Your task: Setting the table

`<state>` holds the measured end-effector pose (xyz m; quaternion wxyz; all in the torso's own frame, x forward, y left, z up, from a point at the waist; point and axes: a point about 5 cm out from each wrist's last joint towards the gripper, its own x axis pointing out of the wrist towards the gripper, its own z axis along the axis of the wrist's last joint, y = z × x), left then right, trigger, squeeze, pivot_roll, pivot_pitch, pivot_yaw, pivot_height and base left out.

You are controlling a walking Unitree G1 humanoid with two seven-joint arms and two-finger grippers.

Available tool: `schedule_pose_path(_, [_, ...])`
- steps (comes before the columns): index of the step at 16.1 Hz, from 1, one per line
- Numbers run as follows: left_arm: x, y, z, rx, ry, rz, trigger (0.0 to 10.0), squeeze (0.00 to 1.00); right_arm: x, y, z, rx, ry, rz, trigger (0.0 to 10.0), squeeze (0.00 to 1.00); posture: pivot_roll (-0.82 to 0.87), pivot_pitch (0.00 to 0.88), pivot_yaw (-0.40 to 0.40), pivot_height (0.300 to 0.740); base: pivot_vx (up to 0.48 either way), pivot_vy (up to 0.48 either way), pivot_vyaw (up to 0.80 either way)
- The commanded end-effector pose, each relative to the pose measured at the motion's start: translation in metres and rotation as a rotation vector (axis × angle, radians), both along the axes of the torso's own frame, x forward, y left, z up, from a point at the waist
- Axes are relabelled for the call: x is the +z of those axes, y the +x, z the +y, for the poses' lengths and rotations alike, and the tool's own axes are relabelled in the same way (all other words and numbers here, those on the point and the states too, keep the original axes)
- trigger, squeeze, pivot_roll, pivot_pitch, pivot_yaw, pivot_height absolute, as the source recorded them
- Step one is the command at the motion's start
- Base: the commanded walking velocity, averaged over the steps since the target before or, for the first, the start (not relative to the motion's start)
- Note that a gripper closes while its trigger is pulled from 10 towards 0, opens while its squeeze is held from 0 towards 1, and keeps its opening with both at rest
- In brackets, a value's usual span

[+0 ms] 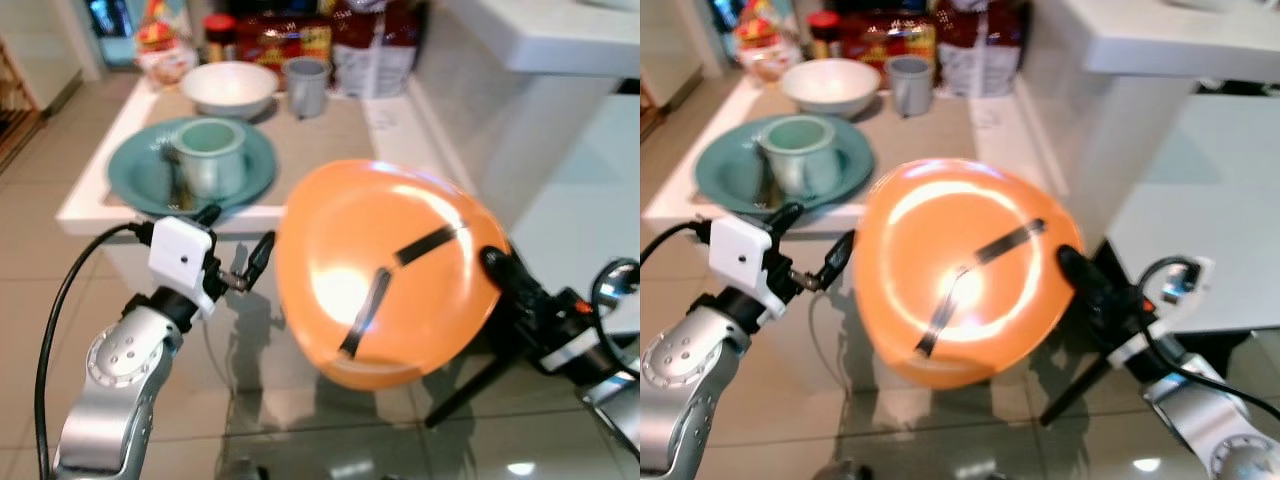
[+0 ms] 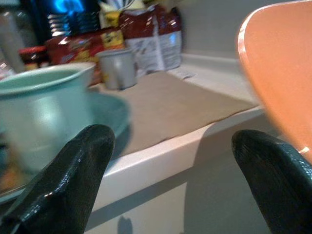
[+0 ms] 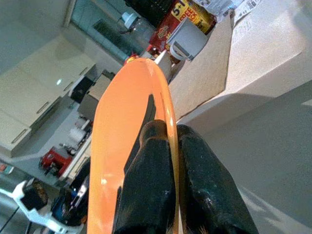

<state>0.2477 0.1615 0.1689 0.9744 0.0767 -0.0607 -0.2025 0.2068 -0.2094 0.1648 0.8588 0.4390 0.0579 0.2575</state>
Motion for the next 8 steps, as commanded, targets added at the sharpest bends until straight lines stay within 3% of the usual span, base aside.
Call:
schedule_pose_path(1, [0.002, 0.001, -0.011, -0.036, 0.000, -0.021, 10.0, 0.00, 0.012, 0.003, -0.002, -0.037, -0.017, -0.064, 10.0, 0.00, 0.08, 0.035, -0.028, 0.740, 0.000, -0.480, 0.00])
schedule_pose_path(3, [0.002, 0.005, -0.015, -0.032, 0.000, -0.024, 10.0, 0.00, 0.016, 0.009, -0.002, -0.066, -0.029, -0.080, 10.0, 0.00, 0.08, 0.035, -0.028, 0.740, 0.000, -0.480, 0.00])
schedule_pose_path(5, [0.003, 0.010, -0.020, -0.032, -0.001, -0.022, 10.0, 0.00, 0.019, 0.009, 0.004, -0.032, -0.043, -0.110, 10.0, 0.00, 0.07, 0.038, -0.024, 0.740, 0.000, -0.480, 0.80])
schedule_pose_path(8, [0.006, 0.015, -0.021, -0.021, 0.002, -0.037, 10.0, 0.00, 0.017, 0.011, 0.001, -0.059, -0.049, -0.088, 10.0, 0.00, 0.07, 0.038, -0.026, 0.740, 0.000, -0.480, 0.80])
